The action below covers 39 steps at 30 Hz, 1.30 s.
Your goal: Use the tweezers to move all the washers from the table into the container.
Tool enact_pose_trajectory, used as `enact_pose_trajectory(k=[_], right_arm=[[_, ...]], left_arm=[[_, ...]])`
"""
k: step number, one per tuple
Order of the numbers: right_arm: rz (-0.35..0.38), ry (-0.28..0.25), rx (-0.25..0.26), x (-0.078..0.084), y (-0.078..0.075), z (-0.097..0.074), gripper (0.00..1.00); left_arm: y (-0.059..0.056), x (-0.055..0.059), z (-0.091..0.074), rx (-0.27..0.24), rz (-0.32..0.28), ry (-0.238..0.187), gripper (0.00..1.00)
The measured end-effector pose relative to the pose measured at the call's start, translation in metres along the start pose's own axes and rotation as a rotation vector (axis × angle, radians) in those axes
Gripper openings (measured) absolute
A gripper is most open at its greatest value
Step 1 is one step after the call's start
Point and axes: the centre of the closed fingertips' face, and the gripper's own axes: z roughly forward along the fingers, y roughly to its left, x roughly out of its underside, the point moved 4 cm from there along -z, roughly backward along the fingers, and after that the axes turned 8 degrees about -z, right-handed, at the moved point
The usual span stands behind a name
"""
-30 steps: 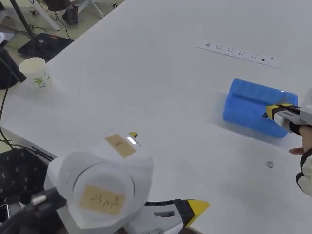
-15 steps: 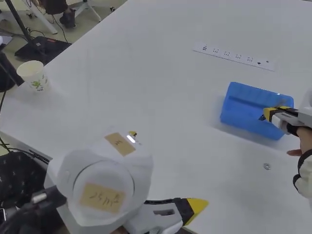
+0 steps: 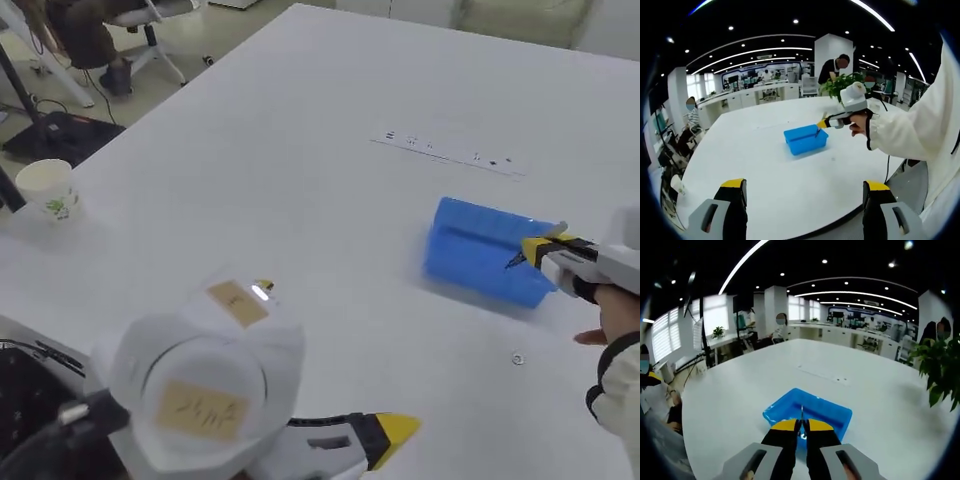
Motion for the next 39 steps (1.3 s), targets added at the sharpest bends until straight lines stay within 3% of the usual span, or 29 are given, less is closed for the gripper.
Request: enact_pose_trajectory(k=[14,32,39], right_arm=[[0.012,-0.003,0.013,0.008,0.007,-0.028,0.02],[0.04,0.103,-0.004,0.062,0.023,-0.035,0.02],[0.029,0.144,-0.012,0.074,0.025,-0.034,0.03]], left_arm=[[-0.009,-0.008,-0.008,0.019,0.027,-0.042,0.99],[-0.006,-0.01,-0.006,0.01,0.014,-0.049,0.99],[-0.006,-0.007,-0.004,0.012,0.008,-0.037,0.99]])
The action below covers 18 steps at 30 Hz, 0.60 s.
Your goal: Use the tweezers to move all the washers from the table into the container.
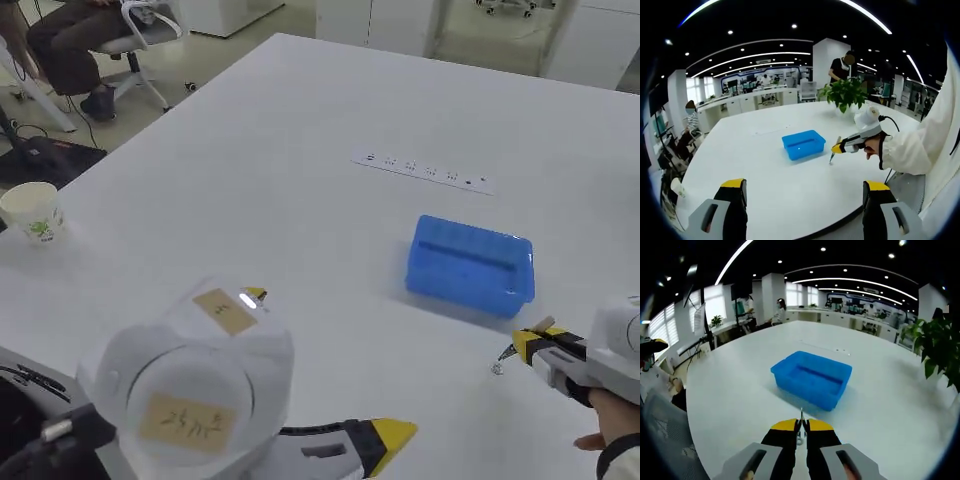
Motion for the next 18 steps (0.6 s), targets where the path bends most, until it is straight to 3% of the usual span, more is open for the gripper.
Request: enact_pose_trajectory(k=[18], right_arm=[[-0.007,0.014,0.009,0.0058,-0.0015,-0.0031,0.03]], left_arm=[[0.0021,0.0014,0.0029,0.008,-0.007,0.001,0.99]])
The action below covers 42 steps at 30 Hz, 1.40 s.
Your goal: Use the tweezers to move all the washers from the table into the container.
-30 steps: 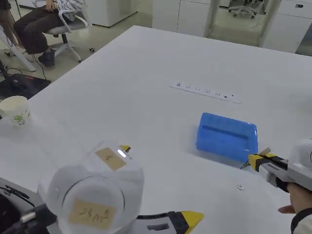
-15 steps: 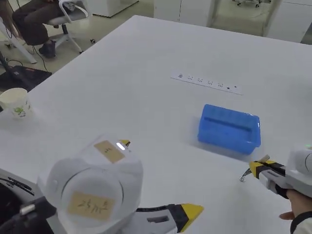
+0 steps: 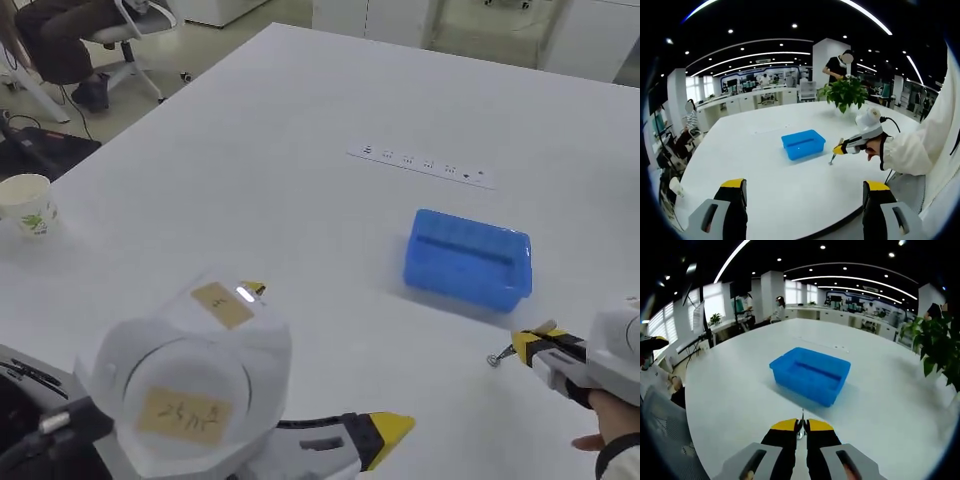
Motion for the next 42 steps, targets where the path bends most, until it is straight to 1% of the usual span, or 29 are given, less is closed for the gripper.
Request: enact_pose_trajectory(k=[2,4,6,13,16,20,23,27,35,42], right_arm=[[-0.006,0.008,0.001,-0.0004,0.0,-0.0005,0.03],[-0.001,0.003,0.002,-0.0013,-0.0002,-0.0007,0.03],[0.005,0.008,-0.002,-0.0004,0.0001,0.0001,0.03],[-0.012,-0.002,-0.001,-0.0014,-0.0001,0.0018,0.02],[0.007,-0.005,-0.003,-0.0014,-0.0019,0.0022,0.02],[0.004,0.004,-0.007,-0.0016,-0.0028,0.0018,0.02],[0.017,0.006,-0.012,-0.0025,-0.0023,0.0022,0.03],[0.015,0.011,-0.018,-0.0046,-0.001,0.0036,0.03],[0.002,0.018,-0.025,-0.0042,0.0018,0.0055,0.03],[-0.028,0.026,-0.019,-0.0037,0.0018,0.0059,0.02]], left_arm=[[0.0,0.0006,0.0003,0.002,-0.002,0.001,0.99],[-0.0001,0.0004,0.0002,0.004,-0.007,-0.003,0.99],[0.0002,0.0007,0.0001,0.002,-0.008,-0.002,0.99],[0.0004,0.0002,-0.0004,-0.003,-0.01,-0.004,0.99],[-0.0006,0.0007,-0.0012,-0.004,-0.01,-0.002,0.99],[0.0005,0.0001,-0.0019,-0.008,-0.01,-0.002,0.99],[0.0009,-0.0009,-0.0022,-0.012,-0.01,-0.004,0.99],[0.0004,0.0002,-0.0027,-0.014,-0.013,-0.002,0.99],[0.0031,0.0006,-0.0038,-0.026,-0.018,-0.004,0.99],[0.0022,0.0012,-0.0029,-0.023,-0.014,0.0,0.99]])
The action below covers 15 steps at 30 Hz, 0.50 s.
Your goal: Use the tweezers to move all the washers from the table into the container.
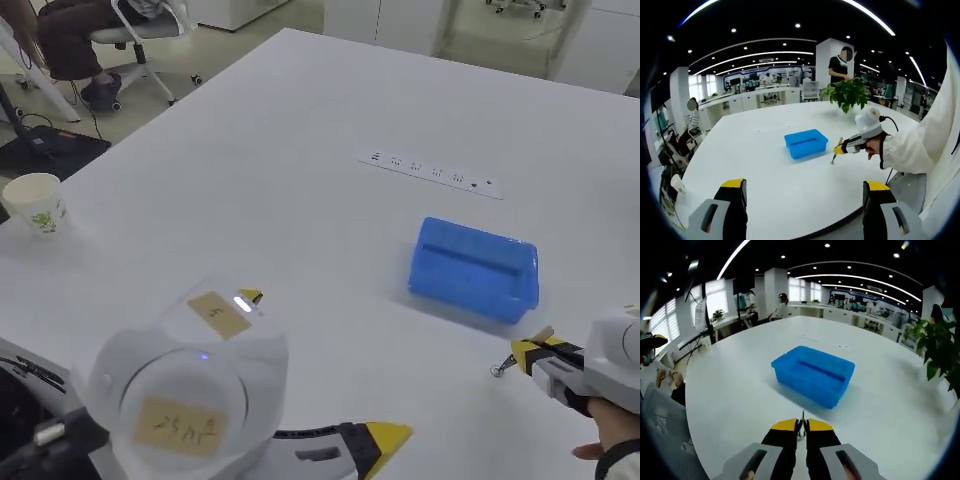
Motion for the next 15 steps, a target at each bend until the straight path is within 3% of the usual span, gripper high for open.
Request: enact_pose_trajectory(k=[9,15], right_arm=[[0.043,0.011,-0.009,-0.001,-0.002,-0.001,0.01],[0.053,-0.009,-0.008,-0.01,-0.006,-0.005,0.01]], left_arm=[[0.003,0.001,-0.002,-0.007,0.0,0.001,0.98],[0.002,0.001,-0.002,-0.005,-0.001,0.001,0.98]])
